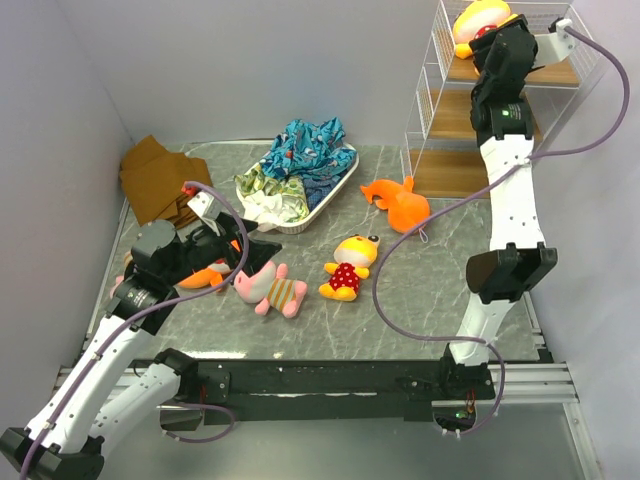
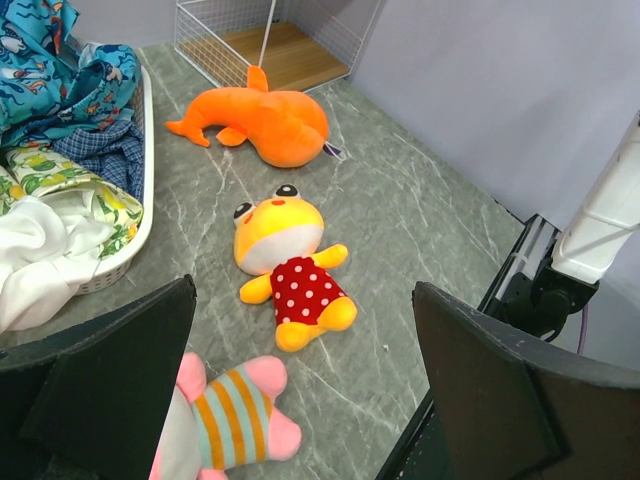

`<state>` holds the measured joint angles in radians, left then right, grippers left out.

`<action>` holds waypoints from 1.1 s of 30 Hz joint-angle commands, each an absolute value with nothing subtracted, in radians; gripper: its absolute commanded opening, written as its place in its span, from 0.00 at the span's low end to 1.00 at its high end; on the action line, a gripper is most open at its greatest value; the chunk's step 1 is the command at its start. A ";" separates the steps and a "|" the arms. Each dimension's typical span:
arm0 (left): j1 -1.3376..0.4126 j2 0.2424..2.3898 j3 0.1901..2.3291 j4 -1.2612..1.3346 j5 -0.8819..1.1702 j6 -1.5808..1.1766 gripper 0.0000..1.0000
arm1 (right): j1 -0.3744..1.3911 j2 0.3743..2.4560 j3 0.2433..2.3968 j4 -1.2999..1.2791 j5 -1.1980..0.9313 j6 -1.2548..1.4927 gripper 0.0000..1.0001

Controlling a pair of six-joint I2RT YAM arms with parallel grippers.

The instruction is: Place and organize the stuffed toys onto the shelf

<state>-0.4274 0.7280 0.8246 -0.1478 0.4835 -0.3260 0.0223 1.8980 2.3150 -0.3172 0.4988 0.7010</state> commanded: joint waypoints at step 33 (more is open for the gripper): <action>-0.442 0.672 0.824 -0.158 0.288 -0.313 0.96 | 0.616 0.926 0.673 -0.451 0.118 1.042 0.68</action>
<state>-0.4366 0.6819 0.8242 -0.1703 0.3092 -0.3260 0.5434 0.9310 0.7021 -0.5358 0.0635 0.9886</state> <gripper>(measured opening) 0.966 0.670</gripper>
